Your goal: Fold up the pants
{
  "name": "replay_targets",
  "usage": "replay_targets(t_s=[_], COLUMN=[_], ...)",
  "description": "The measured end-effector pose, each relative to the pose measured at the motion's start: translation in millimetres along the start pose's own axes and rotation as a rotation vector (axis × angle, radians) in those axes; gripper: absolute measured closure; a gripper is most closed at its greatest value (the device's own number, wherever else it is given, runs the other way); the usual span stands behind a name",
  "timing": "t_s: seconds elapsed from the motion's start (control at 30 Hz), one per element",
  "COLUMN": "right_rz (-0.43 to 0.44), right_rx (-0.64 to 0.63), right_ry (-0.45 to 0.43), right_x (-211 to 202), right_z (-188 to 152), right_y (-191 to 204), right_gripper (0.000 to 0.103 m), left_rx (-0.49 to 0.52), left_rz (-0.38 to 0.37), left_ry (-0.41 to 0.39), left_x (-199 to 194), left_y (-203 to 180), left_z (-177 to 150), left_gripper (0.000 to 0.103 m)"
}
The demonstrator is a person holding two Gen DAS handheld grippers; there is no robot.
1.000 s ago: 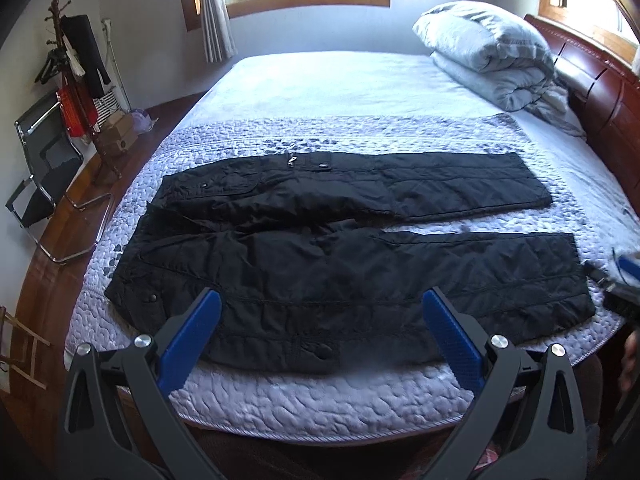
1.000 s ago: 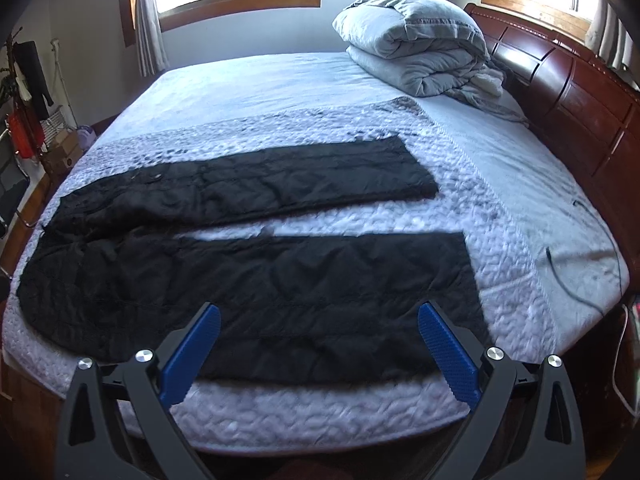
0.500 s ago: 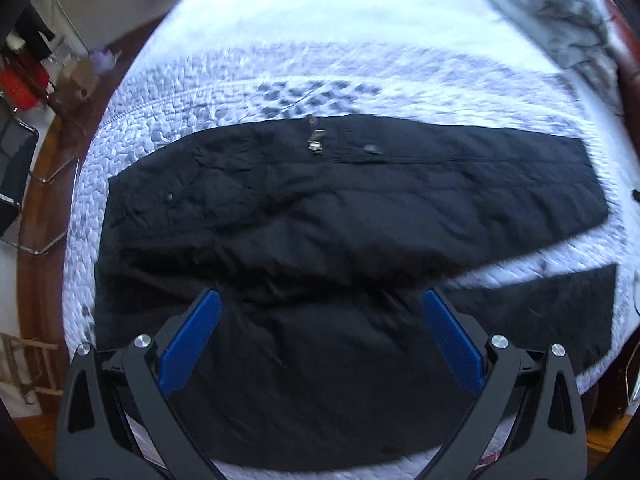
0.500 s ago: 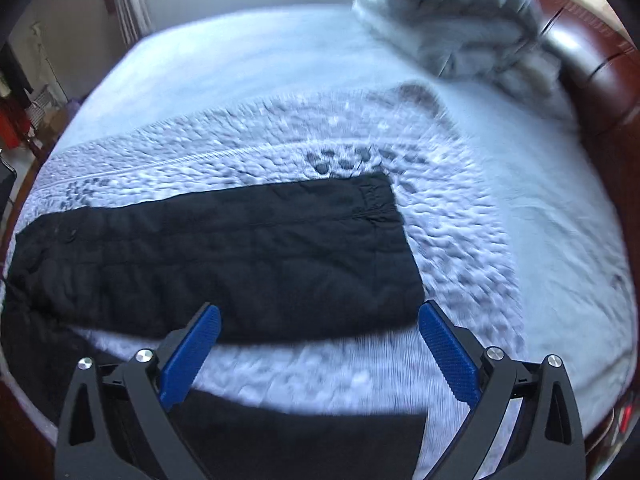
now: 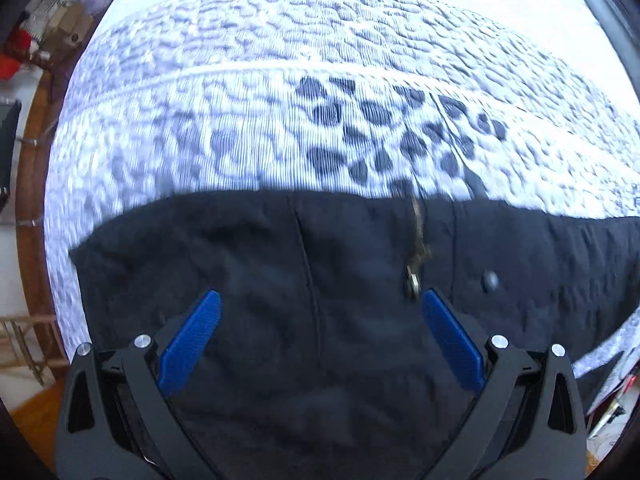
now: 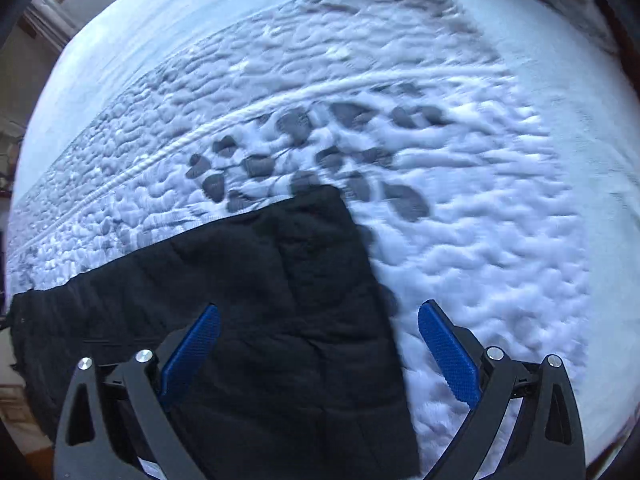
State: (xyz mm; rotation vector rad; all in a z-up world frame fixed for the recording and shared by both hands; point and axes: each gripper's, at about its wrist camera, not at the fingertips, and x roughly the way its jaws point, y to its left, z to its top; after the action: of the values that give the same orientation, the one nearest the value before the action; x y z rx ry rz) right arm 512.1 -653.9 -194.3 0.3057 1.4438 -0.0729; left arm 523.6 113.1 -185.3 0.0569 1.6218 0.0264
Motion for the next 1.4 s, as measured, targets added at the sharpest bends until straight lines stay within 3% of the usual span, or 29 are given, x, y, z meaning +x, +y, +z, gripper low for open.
replay_targets(t_s=[0.1,0.27,0.43,0.7,0.83,1.03,1.13,1.17,1.2,1.27,1.33,1.4], right_rz=[-0.027,-0.043,-0.033,-0.04,-0.038,-0.038,-0.049,-0.052,-0.054,-0.056,-0.053,-0.05], right_rx=[-0.037,-0.07,-0.098,-0.107,-0.108,-0.109,-0.112,-0.112,-0.112,-0.111,-0.111,-0.108], right_ry=[0.005,-0.011,-0.026,-0.047,-0.044,-0.042,-0.052,-0.056,-0.06,-0.067,-0.073,-0.076], right_x=[10.1,12.9,15.3,20.5,23.8,28.7,30.5,30.9,31.2,30.8,30.7,30.3], right_z=[2.9,0.2,-4.9,-19.6,-17.9,-13.3,-13.6,-14.4,-15.6,-18.0,-19.9,-21.5], right_y=[6.0,10.7,14.2,9.4,9.4,7.4,8.8,9.5,10.2,11.1,11.8,11.3], right_gripper=[0.003,0.003,0.003,0.003,0.003,0.003,0.003,0.003,0.003,0.003,0.003,0.003], left_rx=[0.025,0.071,0.189,0.359,0.451,0.542,0.559,0.557,0.553,0.551,0.552,0.558], left_rz=[0.013,-0.037,-0.055,-0.063,-0.148,-0.143,-0.076,-0.068,-0.073,-0.059,-0.059,-0.058], left_ry=[0.01,0.008,0.051,0.006,0.077,0.102,0.082,0.074,0.057,0.029,0.014,-0.012], left_x=[9.7,16.5,29.9,31.2,38.5,40.8,40.7,41.4,36.6,27.5,18.0,12.5], left_y=[-2.8,-9.0,-22.8,-67.6,-90.7,-105.0,-110.4,-111.8,-113.3,-113.7,-112.9,-116.4], left_z=[13.7,26.6,38.9,55.2,53.8,43.7,41.9,33.5,29.4,29.3,23.9,16.6], left_gripper=[0.003,0.003,0.003,0.003,0.003,0.004,0.02,0.031,0.049,0.062,0.068,0.083])
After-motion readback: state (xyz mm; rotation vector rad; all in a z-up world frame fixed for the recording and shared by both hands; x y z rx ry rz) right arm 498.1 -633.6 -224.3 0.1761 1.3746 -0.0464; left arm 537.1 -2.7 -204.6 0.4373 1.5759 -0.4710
